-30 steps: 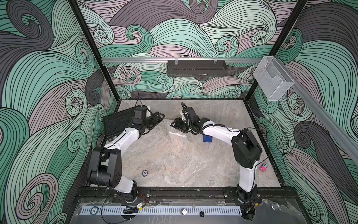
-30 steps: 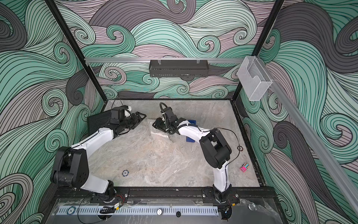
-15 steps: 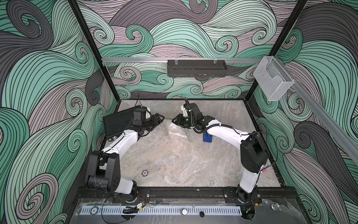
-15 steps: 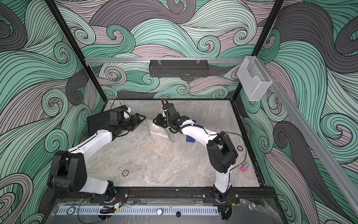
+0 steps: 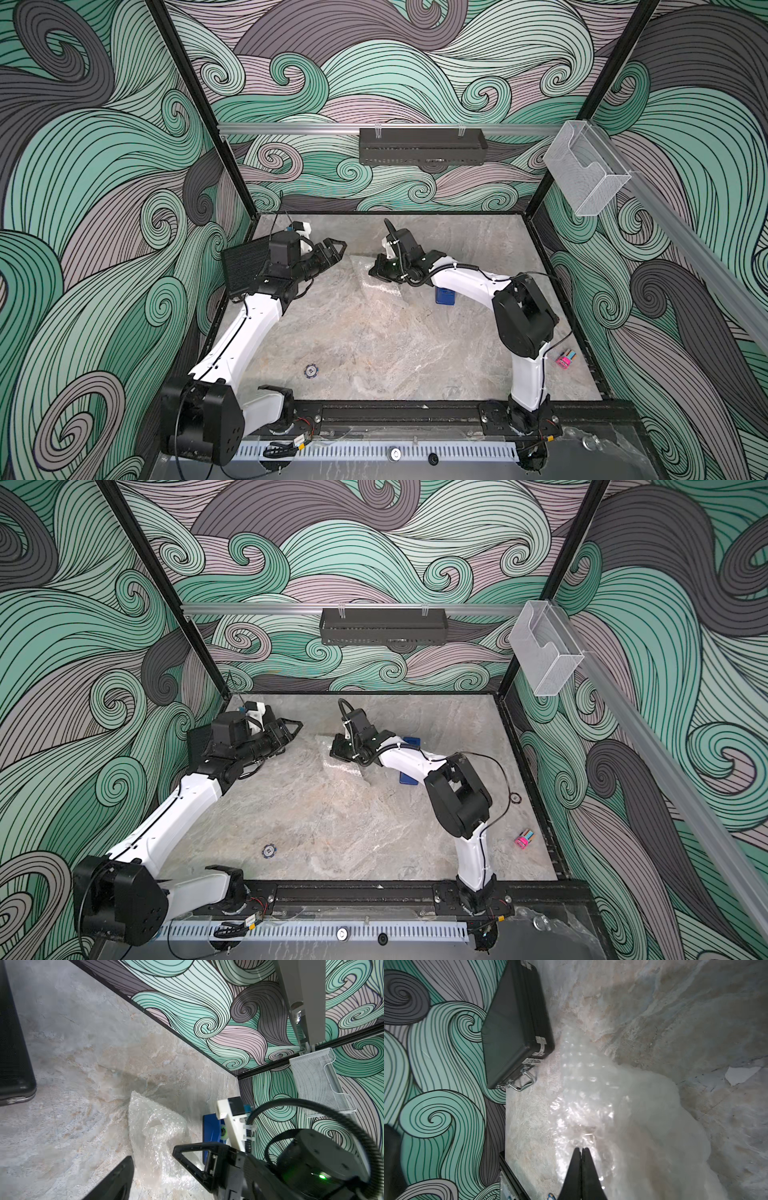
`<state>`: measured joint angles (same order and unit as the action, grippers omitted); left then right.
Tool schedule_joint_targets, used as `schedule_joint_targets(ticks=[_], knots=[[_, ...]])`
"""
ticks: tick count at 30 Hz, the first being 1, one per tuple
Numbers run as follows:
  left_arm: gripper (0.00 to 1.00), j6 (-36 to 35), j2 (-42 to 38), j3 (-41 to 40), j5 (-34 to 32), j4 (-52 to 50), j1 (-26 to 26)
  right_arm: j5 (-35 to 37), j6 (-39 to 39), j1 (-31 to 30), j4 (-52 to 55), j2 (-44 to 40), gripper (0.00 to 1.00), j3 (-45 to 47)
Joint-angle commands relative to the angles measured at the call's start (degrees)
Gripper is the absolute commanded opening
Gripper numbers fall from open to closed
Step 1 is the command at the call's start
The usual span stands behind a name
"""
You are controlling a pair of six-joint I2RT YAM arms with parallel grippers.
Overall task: Wrap mugs in bubble wrap
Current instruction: Stick the tape on the bubble wrap.
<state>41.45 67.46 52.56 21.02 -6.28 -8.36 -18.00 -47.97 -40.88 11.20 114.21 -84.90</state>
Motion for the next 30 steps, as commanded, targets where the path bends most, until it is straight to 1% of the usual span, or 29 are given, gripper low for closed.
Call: schedule_joint_targets(ticks=[1,6,15,19,23,30], knots=[[0.85,-2.0,-3.3,-0.9,-3.1,-1.1,0.4,1.6,0.9,-0.2,2.2,0.9,0.00,-1.2],[0.87,-3.2,-5.6,-1.6,-4.8,-3.4,0.6,3.3,1.6,-0.1,4.3,2.4,0.00,-2.1],[0.88,-3.4,-7.9,-2.4,-4.3,-5.8,2.1,4.7,3.5,-0.3,9.8,4.0,0.00,-5.2],[0.91,-3.3,-10.0,-3.1,-4.6,-6.9,2.7,5.7,4.2,-0.5,11.9,4.1,0.00,-5.5],[0.91,-3.7,-11.6,-3.5,-4.6,-8.4,3.4,4.8,4.2,-0.5,9.6,2.0,0.00,-5.3],[0.93,-3.5,-12.9,-4.1,-4.7,-8.9,4.2,4.5,4.2,-0.5,9.7,-2.4,0.00,-4.9]])
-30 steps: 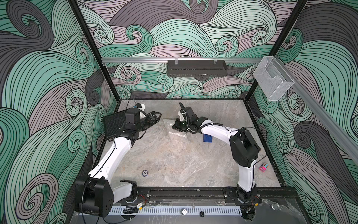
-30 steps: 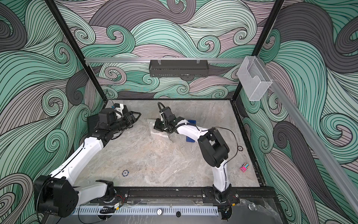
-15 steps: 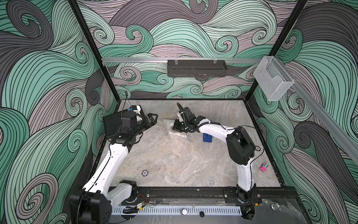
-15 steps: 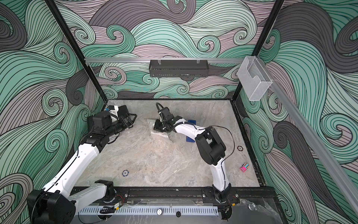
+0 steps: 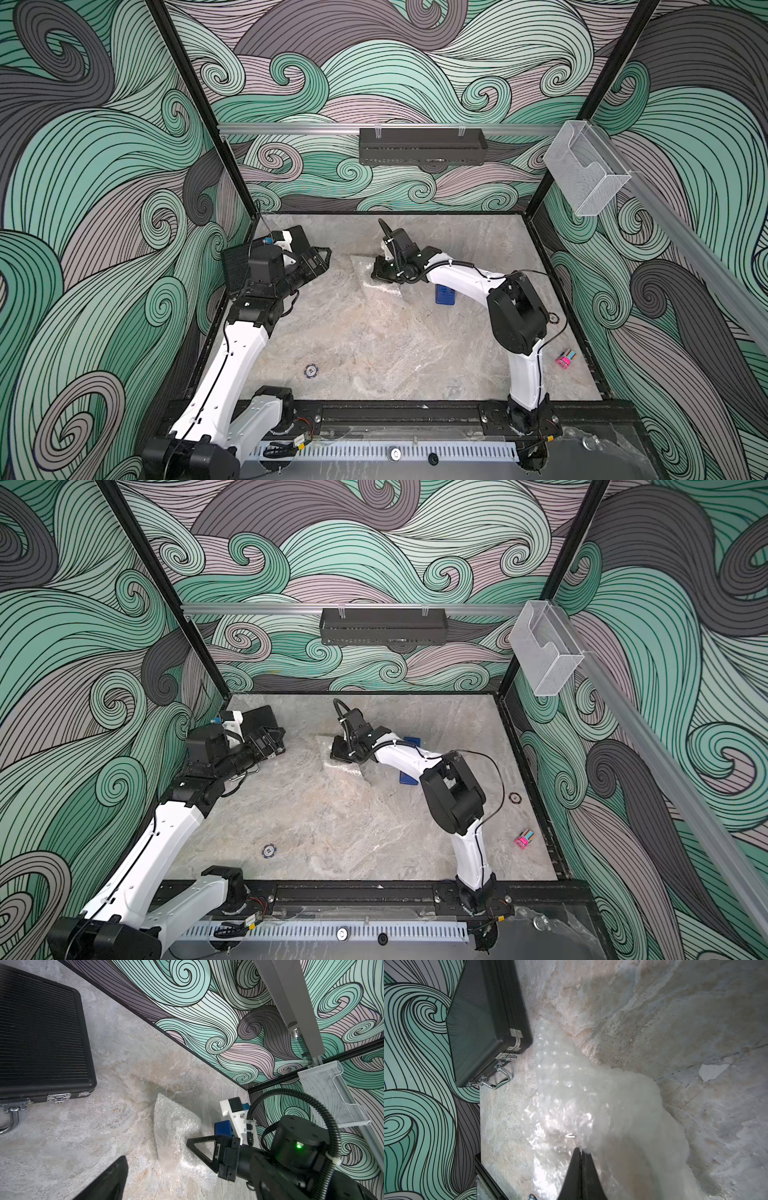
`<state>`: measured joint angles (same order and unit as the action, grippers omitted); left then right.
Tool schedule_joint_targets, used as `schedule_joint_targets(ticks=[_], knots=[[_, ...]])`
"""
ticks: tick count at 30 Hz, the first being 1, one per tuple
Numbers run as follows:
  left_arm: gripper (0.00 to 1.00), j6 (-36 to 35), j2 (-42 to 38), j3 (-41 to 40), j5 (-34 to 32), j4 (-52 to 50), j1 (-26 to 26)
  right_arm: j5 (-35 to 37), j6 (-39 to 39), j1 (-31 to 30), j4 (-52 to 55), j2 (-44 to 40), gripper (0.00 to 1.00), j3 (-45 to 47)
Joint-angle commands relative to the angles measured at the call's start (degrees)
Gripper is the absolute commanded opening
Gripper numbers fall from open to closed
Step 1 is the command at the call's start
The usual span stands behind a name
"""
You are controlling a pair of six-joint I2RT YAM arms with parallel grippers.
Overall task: Wrap mugs in bubble wrap
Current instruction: Stick the tape on the bubble wrap.
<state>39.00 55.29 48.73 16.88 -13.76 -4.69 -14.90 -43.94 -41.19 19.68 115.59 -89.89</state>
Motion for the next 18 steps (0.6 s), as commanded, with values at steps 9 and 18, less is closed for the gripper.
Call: schedule_joint_targets(ticks=[9,18], knots=[[0.94,-1.0,-1.3,-0.7,-0.4,-1.9,1.3,0.1,-0.2,-0.4,1.2,-3.4,0.00,2.2],[0.94,-1.6,-1.7,-1.2,-0.4,-2.8,2.2,0.1,0.4,-0.9,1.2,-3.8,0.00,4.4]])
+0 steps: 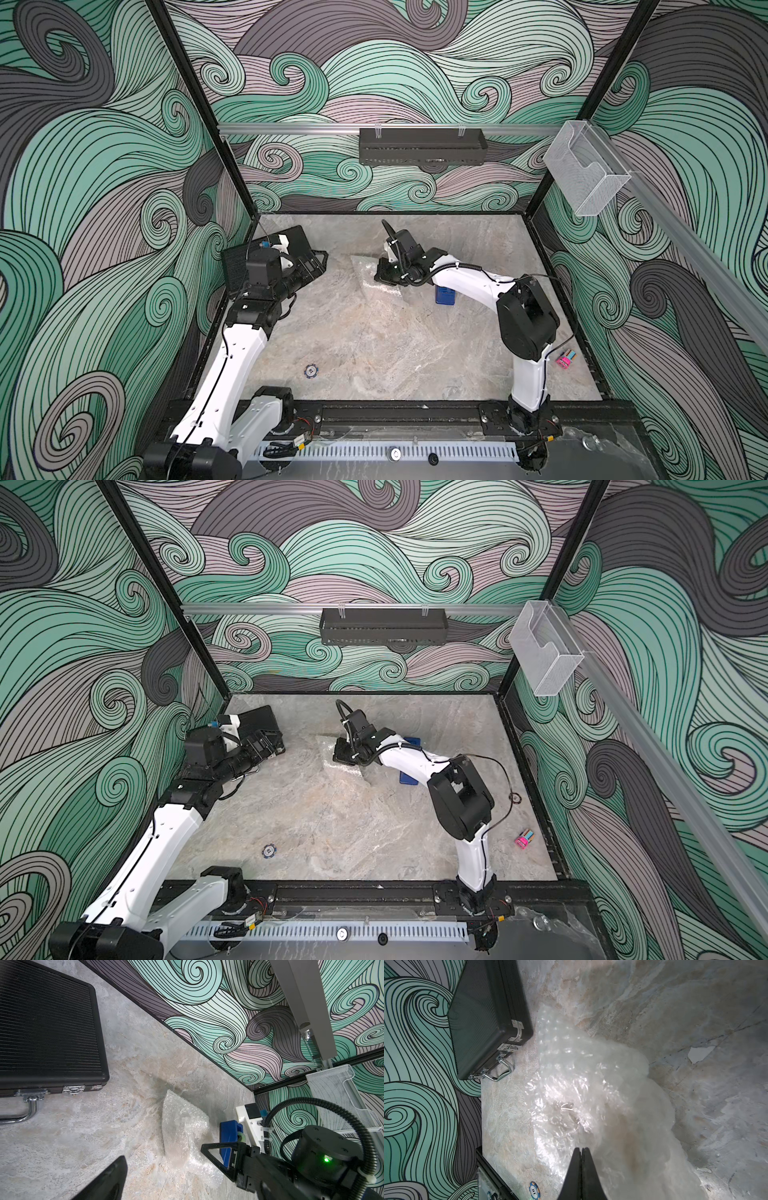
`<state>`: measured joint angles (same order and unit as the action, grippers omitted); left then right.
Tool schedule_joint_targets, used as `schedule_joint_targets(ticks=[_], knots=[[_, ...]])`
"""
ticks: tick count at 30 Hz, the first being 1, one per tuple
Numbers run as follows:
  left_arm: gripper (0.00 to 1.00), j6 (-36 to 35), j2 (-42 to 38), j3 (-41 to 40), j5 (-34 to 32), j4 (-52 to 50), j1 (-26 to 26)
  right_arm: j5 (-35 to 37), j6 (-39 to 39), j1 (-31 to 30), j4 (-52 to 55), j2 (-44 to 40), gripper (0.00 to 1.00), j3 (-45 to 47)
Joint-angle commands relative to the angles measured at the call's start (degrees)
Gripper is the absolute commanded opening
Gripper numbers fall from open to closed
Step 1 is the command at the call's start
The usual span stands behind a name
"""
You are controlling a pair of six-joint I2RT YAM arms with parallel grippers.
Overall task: Wrap mugs in bubble wrap
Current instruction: Stick the tape on the bubble wrap.
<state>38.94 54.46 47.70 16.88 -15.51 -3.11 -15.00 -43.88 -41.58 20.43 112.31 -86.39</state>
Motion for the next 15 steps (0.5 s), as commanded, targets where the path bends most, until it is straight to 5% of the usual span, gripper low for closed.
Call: schedule_joint_targets(ticks=[1,15], knots=[[0.94,-1.5,-0.9,-0.4,-0.4,-1.1,0.8,0.2,1.0,-0.6,1.1,-0.5,0.00,0.8],[0.94,-0.7,-2.6,-3.3,0.3,-1.1,3.1,1.5,9.6,-2.1,7.3,-2.4,0.00,-2.3]])
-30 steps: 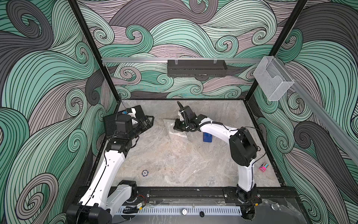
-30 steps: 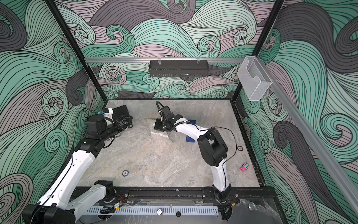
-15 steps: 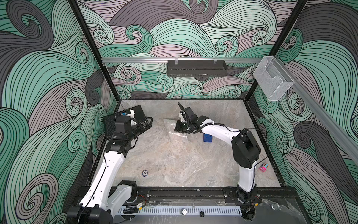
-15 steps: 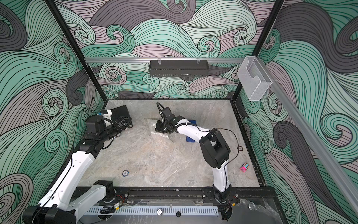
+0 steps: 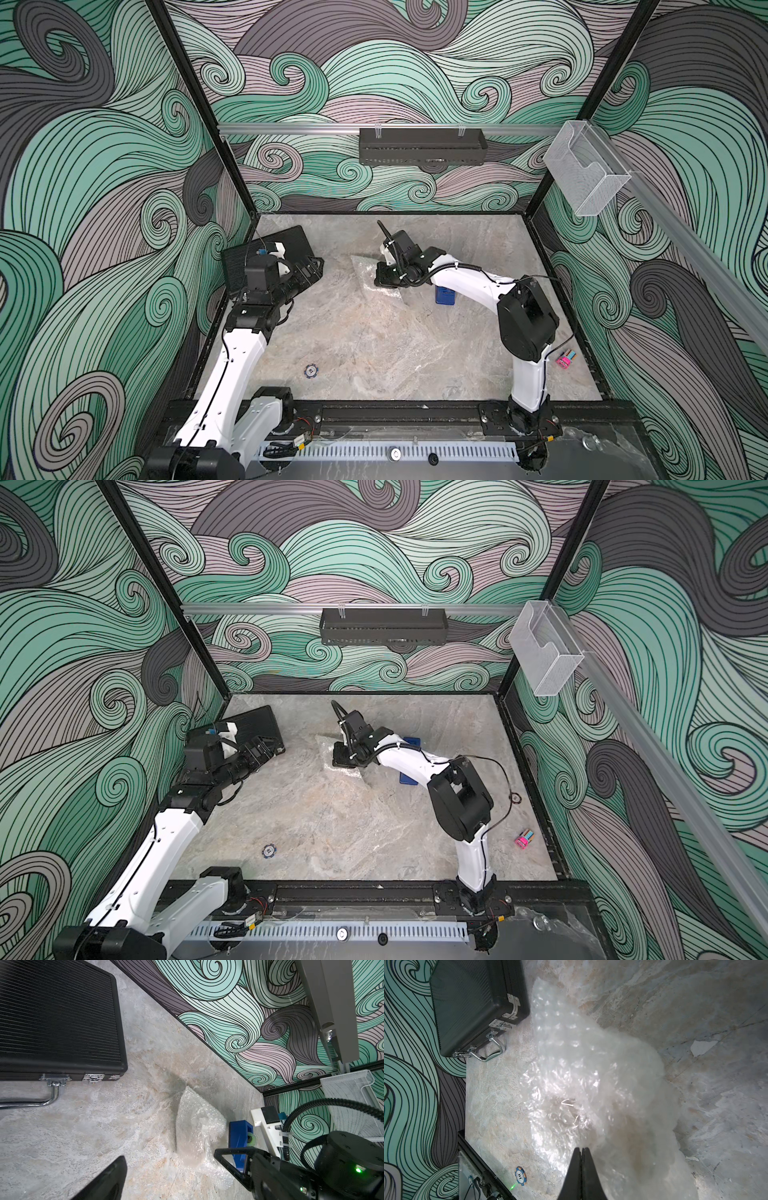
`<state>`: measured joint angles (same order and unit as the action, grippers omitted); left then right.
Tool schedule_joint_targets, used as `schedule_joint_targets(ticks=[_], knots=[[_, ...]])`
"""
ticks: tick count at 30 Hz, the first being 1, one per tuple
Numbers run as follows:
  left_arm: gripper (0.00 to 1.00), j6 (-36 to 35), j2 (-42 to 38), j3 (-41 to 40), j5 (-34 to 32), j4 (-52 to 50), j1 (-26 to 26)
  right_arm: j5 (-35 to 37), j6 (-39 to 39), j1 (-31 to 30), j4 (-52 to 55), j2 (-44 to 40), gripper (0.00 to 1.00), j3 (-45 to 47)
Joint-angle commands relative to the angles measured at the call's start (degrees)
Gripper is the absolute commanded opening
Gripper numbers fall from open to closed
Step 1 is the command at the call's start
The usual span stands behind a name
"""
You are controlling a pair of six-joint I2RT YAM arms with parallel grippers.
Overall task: Wrap mugs in bubble wrap
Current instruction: Stick the tape on the bubble wrap, then reset both arms
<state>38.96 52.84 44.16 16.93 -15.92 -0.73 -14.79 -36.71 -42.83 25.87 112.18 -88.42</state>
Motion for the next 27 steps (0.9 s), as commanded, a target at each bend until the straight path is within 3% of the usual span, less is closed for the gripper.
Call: schedule_joint_targets(ticks=[1,8,11,14,16,17,18,19,21,22,24,27], knots=[[0.94,-0.7,-0.9,0.4,0.4,-0.8,0.7,1.6,2.7,-1.0,1.7,-2.6,0.00,-0.4],[0.94,-0.9,0.4,1.1,1.2,-0.4,1.1,1.6,4.0,-1.2,1.6,-4.3,0.00,0.2],[0.94,-0.9,0.7,0.8,1.4,-0.4,1.6,3.1,3.7,-1.0,-3.8,-9.2,0.10,4.9],[0.95,-1.3,0.9,0.4,1.2,-0.7,2.2,4.9,7.3,-0.3,-2.6,-14.5,0.14,6.0],[0.95,-2.0,0.6,-0.6,0.4,-0.6,3.3,9.9,11.7,0.9,-1.6,-22.5,0.27,9.6],[0.95,-2.9,0.3,-1.1,-0.6,-0.6,3.7,13.3,13.7,1.9,-1.5,-26.9,0.39,12.3],[0.96,-3.9,-0.3,-2.0,-2.9,-0.5,4.2,18.7,16.5,3.4,-1.6,-32.8,0.58,16.1],[0.99,-4.8,-1.2,-3.3,-5.6,0.2,4.6,24.7,18.8,5.7,-2.5,-39.5,0.77,21.3],[0.99,-7.1,-2.5,-7.2,-12.6,5.0,5.3,33.2,23.9,12.7,-8.8,-51.4,0.97,32.9],[0.99,-7.5,-2.5,-9.7,-17.1,8.7,5.6,35.6,26.2,17.9,-14.1,-57.2,0.99,39.8],[0.99,-7.7,-1.1,-13.7,-23.1,15.9,7.4,33.4,28.0,29.2,-23.1,-63.3,0.99,50.9],[0.99,-15.9,2.5,-17.0,-25.7,25.6,8.1,30.3,27.7,38.8,-35.4,-61.5,0.99,61.2]])
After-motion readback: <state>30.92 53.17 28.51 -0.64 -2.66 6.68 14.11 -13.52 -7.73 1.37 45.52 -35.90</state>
